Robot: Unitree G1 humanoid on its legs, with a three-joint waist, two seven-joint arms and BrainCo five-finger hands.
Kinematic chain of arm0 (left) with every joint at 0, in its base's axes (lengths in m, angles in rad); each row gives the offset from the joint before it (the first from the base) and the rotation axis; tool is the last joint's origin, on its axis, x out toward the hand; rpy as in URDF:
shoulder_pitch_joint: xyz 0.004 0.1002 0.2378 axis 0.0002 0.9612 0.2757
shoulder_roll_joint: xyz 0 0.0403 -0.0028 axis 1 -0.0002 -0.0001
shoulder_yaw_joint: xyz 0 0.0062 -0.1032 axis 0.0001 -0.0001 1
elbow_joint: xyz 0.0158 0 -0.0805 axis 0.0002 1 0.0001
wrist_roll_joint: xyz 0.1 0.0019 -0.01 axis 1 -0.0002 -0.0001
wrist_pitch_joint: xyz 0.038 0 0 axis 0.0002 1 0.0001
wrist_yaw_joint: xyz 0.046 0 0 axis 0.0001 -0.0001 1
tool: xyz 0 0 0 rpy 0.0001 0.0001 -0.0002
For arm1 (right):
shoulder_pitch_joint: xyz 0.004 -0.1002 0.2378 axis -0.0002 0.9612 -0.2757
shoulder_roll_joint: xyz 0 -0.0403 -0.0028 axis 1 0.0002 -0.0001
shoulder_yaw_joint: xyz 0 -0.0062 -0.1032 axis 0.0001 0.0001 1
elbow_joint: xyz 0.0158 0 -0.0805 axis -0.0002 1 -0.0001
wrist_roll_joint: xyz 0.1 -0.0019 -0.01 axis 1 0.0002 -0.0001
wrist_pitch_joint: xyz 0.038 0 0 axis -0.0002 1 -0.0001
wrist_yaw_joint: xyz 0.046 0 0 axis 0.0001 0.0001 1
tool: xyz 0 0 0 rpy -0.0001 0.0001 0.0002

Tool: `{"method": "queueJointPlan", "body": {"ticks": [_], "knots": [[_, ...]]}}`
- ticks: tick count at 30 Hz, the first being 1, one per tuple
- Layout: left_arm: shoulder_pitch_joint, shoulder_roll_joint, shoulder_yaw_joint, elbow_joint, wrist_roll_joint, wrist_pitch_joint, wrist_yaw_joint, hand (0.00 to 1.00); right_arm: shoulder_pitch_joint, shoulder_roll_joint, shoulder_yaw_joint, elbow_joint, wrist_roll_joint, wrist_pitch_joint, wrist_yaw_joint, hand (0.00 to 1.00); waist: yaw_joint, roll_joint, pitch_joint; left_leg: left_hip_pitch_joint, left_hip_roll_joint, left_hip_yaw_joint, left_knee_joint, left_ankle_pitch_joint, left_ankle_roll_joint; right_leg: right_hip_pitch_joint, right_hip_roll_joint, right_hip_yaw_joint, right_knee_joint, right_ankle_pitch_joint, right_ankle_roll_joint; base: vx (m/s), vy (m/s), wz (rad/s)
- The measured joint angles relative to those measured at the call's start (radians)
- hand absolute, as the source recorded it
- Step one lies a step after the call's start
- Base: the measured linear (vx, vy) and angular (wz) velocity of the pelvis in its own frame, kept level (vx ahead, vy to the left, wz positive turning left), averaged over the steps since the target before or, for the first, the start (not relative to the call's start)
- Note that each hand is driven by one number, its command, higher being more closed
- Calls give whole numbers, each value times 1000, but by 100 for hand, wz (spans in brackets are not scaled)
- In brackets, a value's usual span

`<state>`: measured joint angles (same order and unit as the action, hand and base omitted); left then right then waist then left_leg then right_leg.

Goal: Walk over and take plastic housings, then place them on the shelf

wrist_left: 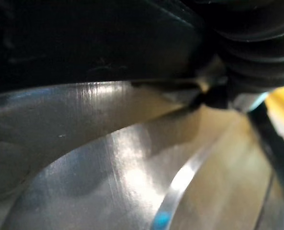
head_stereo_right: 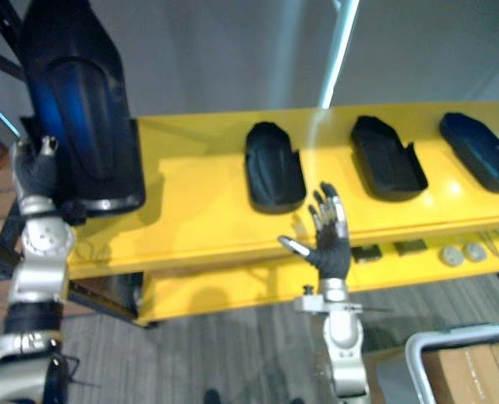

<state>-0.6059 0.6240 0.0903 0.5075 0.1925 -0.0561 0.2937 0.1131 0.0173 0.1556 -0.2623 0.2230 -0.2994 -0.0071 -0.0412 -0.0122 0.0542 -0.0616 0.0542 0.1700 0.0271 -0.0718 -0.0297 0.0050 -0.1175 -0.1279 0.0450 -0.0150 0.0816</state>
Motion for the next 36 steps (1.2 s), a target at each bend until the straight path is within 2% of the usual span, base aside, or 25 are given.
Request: {"method": "queueJointPlan", "body": {"ticks": [4, 8, 9, 10, 11, 12, 13, 14, 15, 16, 18, 22, 26, 28, 33, 36], "knots": [[-150, 9, -121, 283, -42, 16, -114, 100, -2, -25, 48, 0, 16, 0, 15, 0, -9, 1, -1, 8, 10, 0, 0, 0, 0, 0, 11, 23, 6, -2, -3, 37, -25, -8], [-194, 8, -176, 399, -118, 44, -182, 100, -2, -26, 70, 0, 40, 1, 29, 0, -31, 1, 0, 15, 29, -1, 2, 0, 0, -10, 29, 27, 39, -8, -12, 50, -37, -3], [-211, 5, -197, 428, -129, 52, -199, 100, -3, -29, 71, 0, 40, 2, 29, 0, -31, 3, 1, 21, 41, -2, 4, 0, 0, -27, 38, 30, 87, -19, -25, 60, -59, -9], [-222, -1, -204, 443, -141, 58, -203, 100, -5, -37, 71, 1, 40, 2, 29, 0, -31, 16, 9, 22, 55, -6, 9, 0, 1, -57, 46, 35, 138, -39, -29, 25, -110, -15], [-272, -10, -218, 499, -167, 74, -209, 100, -18, -38, 76, 5, 40, 4, 31, 0, -30, 19, 12, 13, 78, -23, 21, 0, 0, -119, 70, 66, 119, -102, -32, 10, -99, -9], [-281, -10, -222, 507, -174, 77, -209, 100, -21, -37, 78, 4, 40, 5, 31, 0, -32, 15, 12, 7, 76, -22, 28, -1, -1, -120, 70, 72, 81, -97, -29, -4, -134, 6], [-317, -11, -224, 528, -188, 82, -212, 100, -45, -32, 84, 2, 41, 4, 31, 0, -45, -11, 19, -24, 64, -21, 73, -14, -21, -137, 58, 79, -38, 3, -20, 5, -66, 21], [-337, -11, -223, 532, -191, 82, -212, 100, -63, -31, 85, 1, 41, 4, 31, 0, -51, -27, 31, -40, 58, -22, 114, -39, -52, -157, 46, 83, -43, 84, -18, -21, -134, 13], [-359, -27, -221, 533, -204, 80, -209, 100, -104, -50, 82, 6, 42, 3, 30, 0, -48, 9, 73, -73, 93, -23, 196, -85, -70, -168, 73, 80, -5, 74, -21, -47, -114, -12], [-395, -31, -223, 539, -219, 82, -215, 100, -135, -59, 81, 7, 44, 4, 27, 0, -42, 19, 120, -99, 106, -19, 251, -89, -71, -182, 80, 93, 16, 69, -27, -71, -148, -26], [-443, -37, -223, 546, -227, 82, -216, 100, -158, -71, 82, 6, 48, 4, 26, 0, -42, 31, 163, -127, 119, -16, 278, -88, -71, -212, 90, 107, 38, 68, -28, -98, -128, -25], [-518, -47, -223, 554, -254, 82, -222, 100, -154, -73, 100, 6, 49, 18, 11, 0, -55, 26, 197, -155, 132, 3, 274, -94, -79, -276, 103, 116, 87, 62, -37, -92, -55, -12], [-520, -46, -222, 555, -260, 92, -221, 100, -129, -68, 131, 6, 48, 23, 10, 0, -44, 21, 202, -159, 126, 2, 260, -94, -79, -293, 97, 112, 110, 59, -37, -72, 13, 9], [-521, -44, -221, 555, -252, 109, -219, 100, -111, -68, 144, 6, 47, 24, 10, 0, -26, 18, 206, -160, 123, 0, 260, -94, -79, -302, 92, 105, 133, 52, -38, -87, 7, 10], [-548, -28, -204, 550, -240, 122, -191, 100, -119, -68, 153, 6, 46, 24, 11, 0, -21, 12, 261, -179, 107, -19, 274, -96, -78, -329, 73, 94, 189, 36, -34, -91, 1, 14], [-549, -2, -172, 528, -223, 123, -185, 100, -114, -69, 153, 6, 46, 25, 11, 0, -20, 13, 270, -222, 105, -18, 313, -102, -72, -370, 66, 96, 215, 37, -33, -69, 20, -3]]}}
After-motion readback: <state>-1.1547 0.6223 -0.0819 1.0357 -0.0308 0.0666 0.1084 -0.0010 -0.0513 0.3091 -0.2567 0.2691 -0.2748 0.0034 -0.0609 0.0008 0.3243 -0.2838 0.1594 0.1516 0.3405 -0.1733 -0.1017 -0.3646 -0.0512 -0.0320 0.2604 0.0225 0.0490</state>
